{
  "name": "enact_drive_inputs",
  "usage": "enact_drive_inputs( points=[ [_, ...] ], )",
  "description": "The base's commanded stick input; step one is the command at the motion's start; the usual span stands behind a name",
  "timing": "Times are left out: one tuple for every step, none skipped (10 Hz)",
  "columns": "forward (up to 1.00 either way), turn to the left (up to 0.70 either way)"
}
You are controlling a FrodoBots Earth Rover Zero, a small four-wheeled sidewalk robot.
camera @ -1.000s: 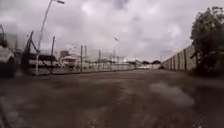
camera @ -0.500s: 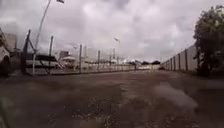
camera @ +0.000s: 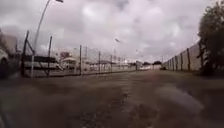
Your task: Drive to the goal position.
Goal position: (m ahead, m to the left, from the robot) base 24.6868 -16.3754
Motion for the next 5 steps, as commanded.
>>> enact_drive_inputs(
  points=[
    [0.60,0.00],
    [0.60,0.00],
    [0.60,0.00],
    [0.60,0.00],
    [0.60,-0.01]
  ],
)
